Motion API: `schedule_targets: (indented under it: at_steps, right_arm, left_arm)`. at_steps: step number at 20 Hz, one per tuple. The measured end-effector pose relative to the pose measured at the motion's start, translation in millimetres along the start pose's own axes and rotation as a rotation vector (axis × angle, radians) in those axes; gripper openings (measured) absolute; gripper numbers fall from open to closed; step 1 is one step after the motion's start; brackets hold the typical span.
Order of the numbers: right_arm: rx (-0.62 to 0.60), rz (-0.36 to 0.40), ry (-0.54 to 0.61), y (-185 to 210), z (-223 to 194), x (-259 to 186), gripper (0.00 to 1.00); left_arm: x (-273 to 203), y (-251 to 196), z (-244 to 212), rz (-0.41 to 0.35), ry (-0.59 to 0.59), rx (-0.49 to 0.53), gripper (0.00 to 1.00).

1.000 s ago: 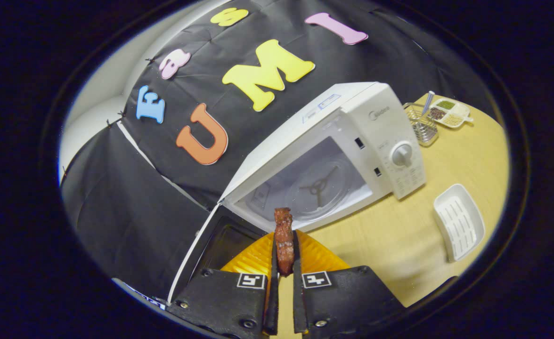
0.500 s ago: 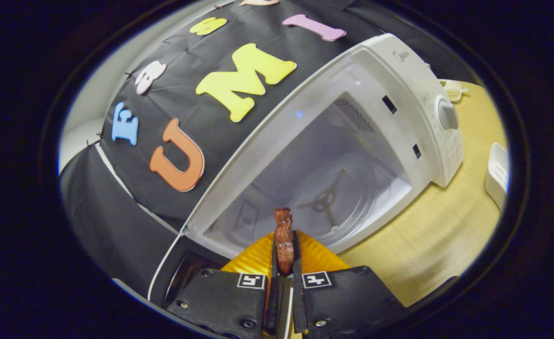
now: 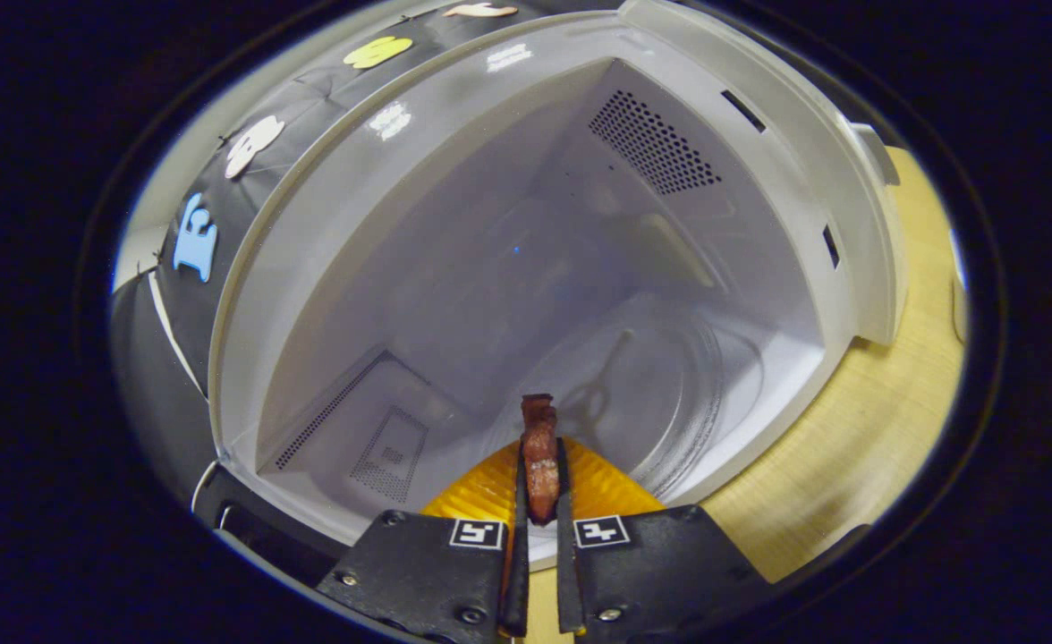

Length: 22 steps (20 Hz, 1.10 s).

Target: Open the microwave oven with the left hand, put the food in, and close the microwave oven.

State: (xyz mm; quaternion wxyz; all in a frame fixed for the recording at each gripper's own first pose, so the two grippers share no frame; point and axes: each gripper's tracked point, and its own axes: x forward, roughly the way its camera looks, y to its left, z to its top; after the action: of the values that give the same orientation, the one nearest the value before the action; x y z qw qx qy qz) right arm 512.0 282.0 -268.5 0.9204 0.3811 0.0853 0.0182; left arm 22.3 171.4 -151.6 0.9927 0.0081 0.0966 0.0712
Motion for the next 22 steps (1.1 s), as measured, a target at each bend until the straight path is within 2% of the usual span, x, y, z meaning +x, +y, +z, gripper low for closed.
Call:
schedule_targets:
  at_steps: [2,5,11,12,13,14,16,17,18,19,22]
  right_arm:
    - [-0.082,-0.026,-0.010,-2.4,-2.8,0.1,0.18]
    - [-0.204,-0.056,-0.014,-5.3,2.9,2.7,0.29]
    - [-0.560,-0.138,-0.023,-14.4,21.1,9.7,0.45]
    - [-0.604,-0.156,-0.023,-19.6,23.1,8.8,0.59]
    - [-0.641,-0.176,-0.032,-24.9,28.6,6.7,0.67]
    - [-0.675,-0.183,-0.046,-27.9,33.7,2.8,0.89]
    - [-0.719,-0.189,-0.065,-29.3,40.5,-8.8,0.93]
    - [-0.723,-0.168,-0.061,-25.1,42.2,-14.8,0.93]
    - [-0.729,-0.154,-0.053,-23.8,43.3,-21.1,0.87]
    - [-0.723,-0.140,-0.035,-21.6,43.7,-30.8,0.97]
    - [-0.700,-0.085,-0.024,-6.2,54.5,-75.3,0.99]
  left_arm:
    - [1.5,0.6,-1.8,-0.002,0.004,-0.002,0.97]
    - [2.9,-0.6,1.5,-0.003,-0.004,-0.010,0.97]
    - [8.0,-12.6,3.6,-0.018,-0.008,-0.014,0.96]
    - [8.5,-14.4,4.3,-0.020,-0.008,-0.015,0.96]
    - [9.6,-15.7,5.2,-0.021,-0.013,-0.017,0.96]
    - [11.0,-17.0,5.5,-0.021,-0.015,-0.016,0.97]
    - [11.8,-17.3,5.9,-0.017,-0.017,-0.012,0.97]
    - [12.2,-18.5,7.5,-0.016,-0.018,-0.007,0.97]
    - [12.3,-18.3,9.1,-0.016,-0.026,0.001,0.97]
    - [13.0,-18.3,10.5,-0.014,-0.031,0.011,0.97]
    - [13.4,-13.5,18.1,-0.004,-0.041,0.018,0.97]
